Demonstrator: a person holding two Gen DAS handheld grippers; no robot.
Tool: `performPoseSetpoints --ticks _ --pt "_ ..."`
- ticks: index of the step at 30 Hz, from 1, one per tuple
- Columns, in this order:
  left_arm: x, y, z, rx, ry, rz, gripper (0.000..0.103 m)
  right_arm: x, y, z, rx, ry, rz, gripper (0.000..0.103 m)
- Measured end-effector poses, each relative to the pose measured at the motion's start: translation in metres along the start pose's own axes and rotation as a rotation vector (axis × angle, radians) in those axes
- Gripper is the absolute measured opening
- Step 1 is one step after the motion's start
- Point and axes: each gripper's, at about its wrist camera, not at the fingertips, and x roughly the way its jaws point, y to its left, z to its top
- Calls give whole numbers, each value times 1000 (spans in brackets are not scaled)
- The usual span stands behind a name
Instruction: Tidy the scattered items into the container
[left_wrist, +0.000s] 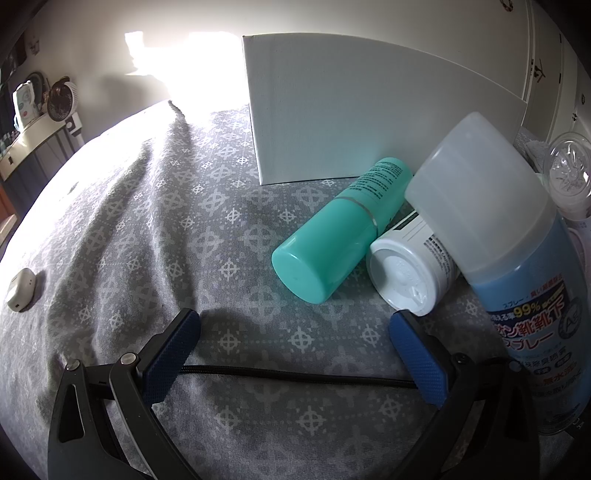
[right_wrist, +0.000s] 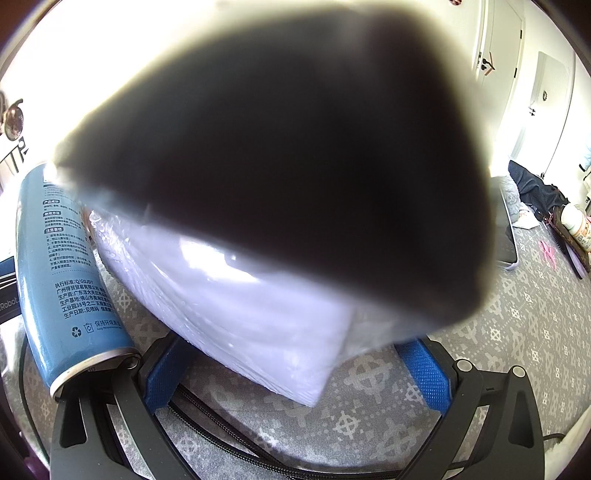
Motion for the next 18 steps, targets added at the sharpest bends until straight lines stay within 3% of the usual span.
performPoseSetpoints --ticks 9,18 --pt "0 0 0 0 1 0 103 26 5 -6 0 0 0 103" --pt "-1 0 0 0 0 0 103 26 6 -6 0 0 0 103"
